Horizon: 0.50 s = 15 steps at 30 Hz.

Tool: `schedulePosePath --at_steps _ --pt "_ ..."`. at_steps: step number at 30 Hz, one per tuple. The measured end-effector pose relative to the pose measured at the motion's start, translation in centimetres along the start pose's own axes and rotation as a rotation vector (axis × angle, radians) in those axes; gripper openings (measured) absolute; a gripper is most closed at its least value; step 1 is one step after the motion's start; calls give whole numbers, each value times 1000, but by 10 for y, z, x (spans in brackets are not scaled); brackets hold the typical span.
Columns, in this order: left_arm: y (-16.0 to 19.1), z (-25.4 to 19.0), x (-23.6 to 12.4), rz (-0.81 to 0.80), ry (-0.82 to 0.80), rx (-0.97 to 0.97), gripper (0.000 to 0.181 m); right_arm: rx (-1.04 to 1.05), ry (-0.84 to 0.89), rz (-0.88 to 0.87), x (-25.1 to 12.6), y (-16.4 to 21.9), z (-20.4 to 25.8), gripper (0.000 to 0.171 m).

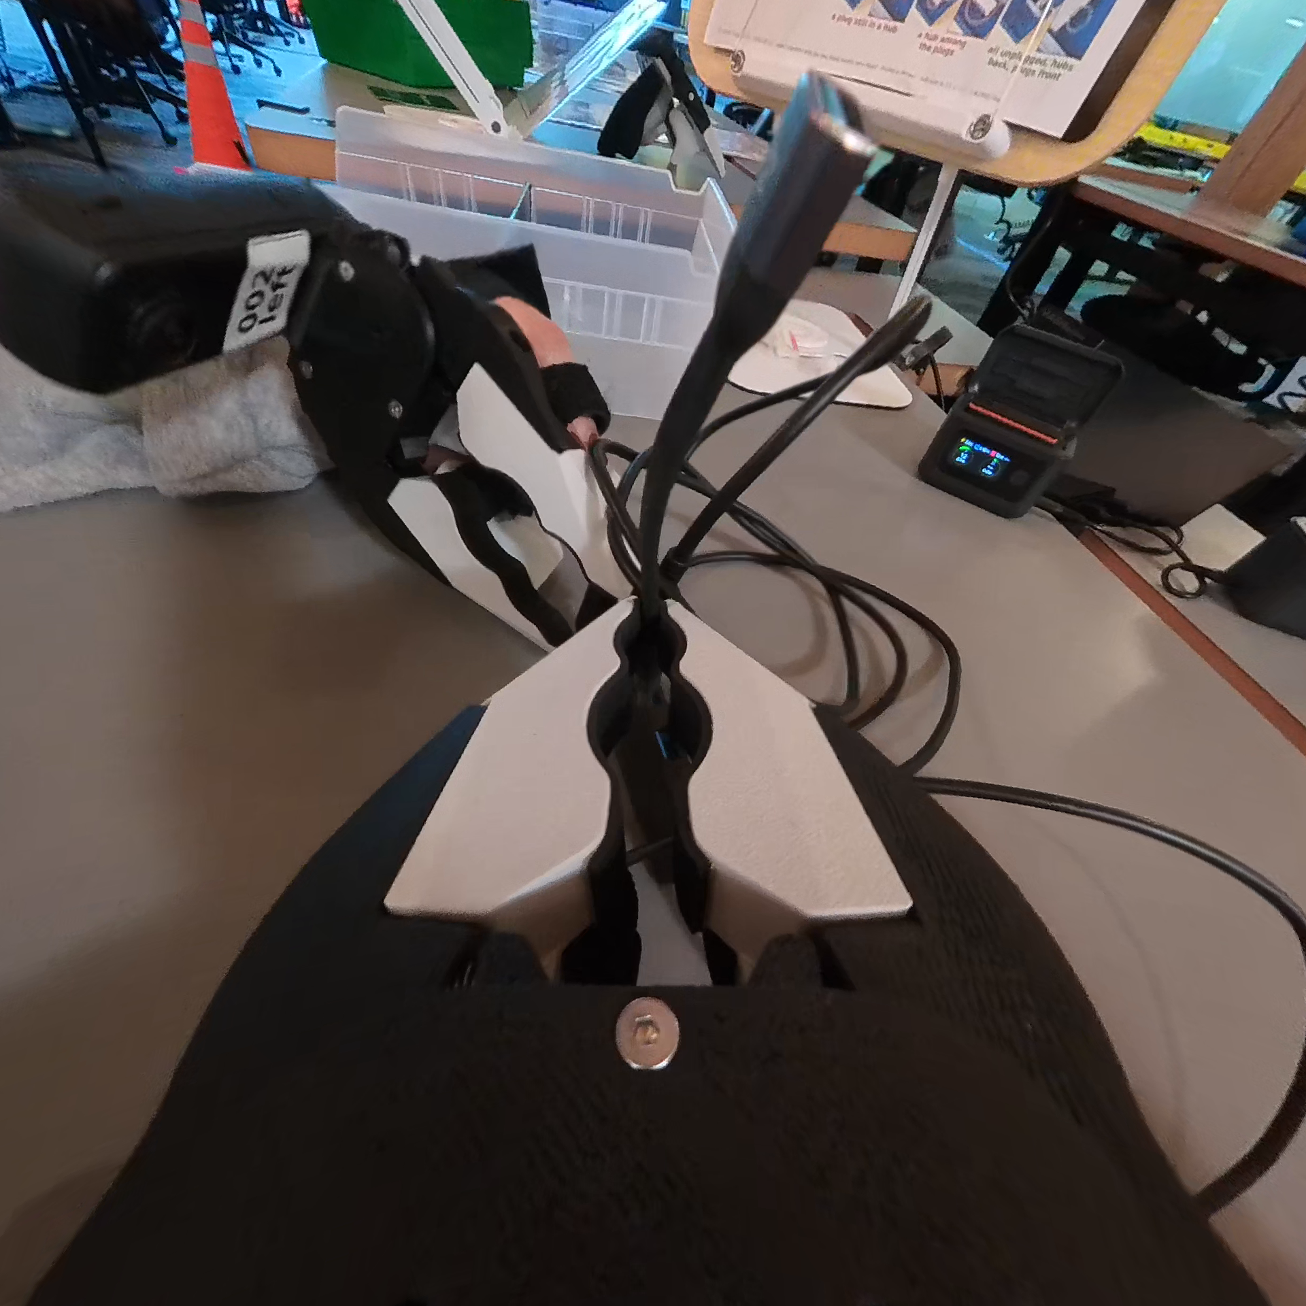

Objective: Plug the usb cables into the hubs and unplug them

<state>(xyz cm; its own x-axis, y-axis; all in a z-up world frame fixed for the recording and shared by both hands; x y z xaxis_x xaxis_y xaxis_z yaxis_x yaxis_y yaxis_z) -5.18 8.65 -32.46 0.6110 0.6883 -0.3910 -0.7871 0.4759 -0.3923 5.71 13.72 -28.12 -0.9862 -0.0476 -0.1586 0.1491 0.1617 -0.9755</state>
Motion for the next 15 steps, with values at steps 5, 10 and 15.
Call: schedulePosePath --at_steps 5,10,15 --pt "-4 1 -2 -68 30 -84 32 7 11 6 -4 0 -2 1" --pt "-5 -1 -3 -63 71 -108 32 169 -71 88 -12 1 6 0" --pt "-1 -4 -3 -70 187 -315 31 282 -139 174 -15 7 19 0"
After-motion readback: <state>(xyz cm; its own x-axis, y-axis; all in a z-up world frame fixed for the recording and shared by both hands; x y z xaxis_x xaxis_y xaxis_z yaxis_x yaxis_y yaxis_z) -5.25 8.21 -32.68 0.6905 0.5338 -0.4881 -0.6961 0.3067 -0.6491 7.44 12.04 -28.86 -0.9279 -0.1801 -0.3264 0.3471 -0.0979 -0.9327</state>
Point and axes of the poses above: each gripper's, where its closed fingertips meet, x out along the fingers, y out of its underside, z = x × y across the jaws, the point moved 6 cm from there along -x, back along the fingers, and after that the axes turned 7 degrees about -z, right-handed, at the moved point
